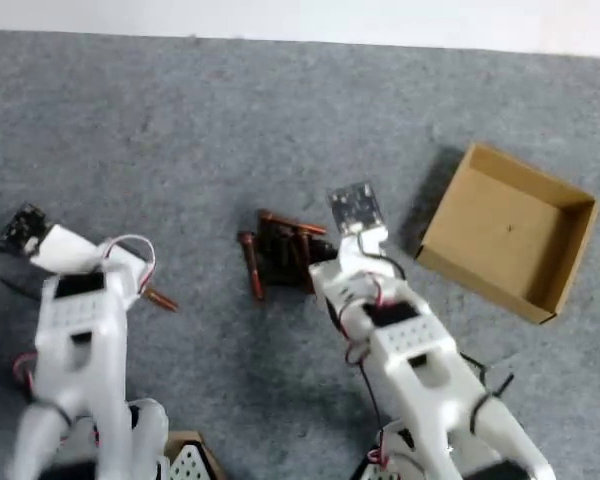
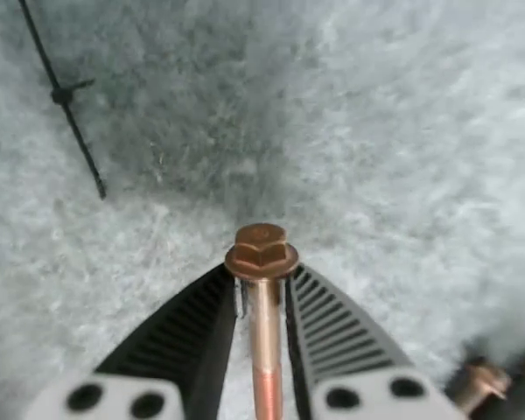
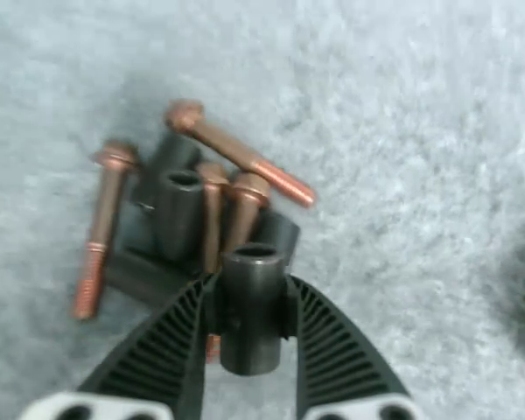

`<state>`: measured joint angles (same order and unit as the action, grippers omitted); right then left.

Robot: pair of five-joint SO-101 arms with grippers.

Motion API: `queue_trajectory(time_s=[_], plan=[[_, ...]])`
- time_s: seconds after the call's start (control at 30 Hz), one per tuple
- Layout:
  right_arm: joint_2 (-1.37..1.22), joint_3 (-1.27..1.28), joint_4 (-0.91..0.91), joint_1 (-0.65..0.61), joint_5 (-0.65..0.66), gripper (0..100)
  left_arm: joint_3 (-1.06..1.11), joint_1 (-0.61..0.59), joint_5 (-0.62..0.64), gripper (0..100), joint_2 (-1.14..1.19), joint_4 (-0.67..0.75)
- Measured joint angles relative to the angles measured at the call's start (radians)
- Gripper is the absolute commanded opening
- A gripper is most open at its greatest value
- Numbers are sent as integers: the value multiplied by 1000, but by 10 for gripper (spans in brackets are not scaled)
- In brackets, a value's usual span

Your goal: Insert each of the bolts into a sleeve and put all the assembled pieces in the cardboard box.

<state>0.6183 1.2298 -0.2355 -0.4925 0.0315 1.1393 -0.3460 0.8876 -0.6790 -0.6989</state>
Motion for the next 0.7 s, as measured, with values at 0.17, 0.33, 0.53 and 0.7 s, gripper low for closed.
queue_trajectory(time_s=[0.17, 0.33, 0.53, 0.7], plan=[[135, 141, 127, -92, 0, 5, 175, 23, 0, 4, -270, 86], [173, 238, 239, -175, 25, 5, 311, 61, 0, 4, -559, 98], [178, 249, 250, -282, 181, 5, 460, 69, 0, 4, -930, 101], [178, 249, 250, -305, 209, 5, 512, 69, 0, 4, -1112, 101]])
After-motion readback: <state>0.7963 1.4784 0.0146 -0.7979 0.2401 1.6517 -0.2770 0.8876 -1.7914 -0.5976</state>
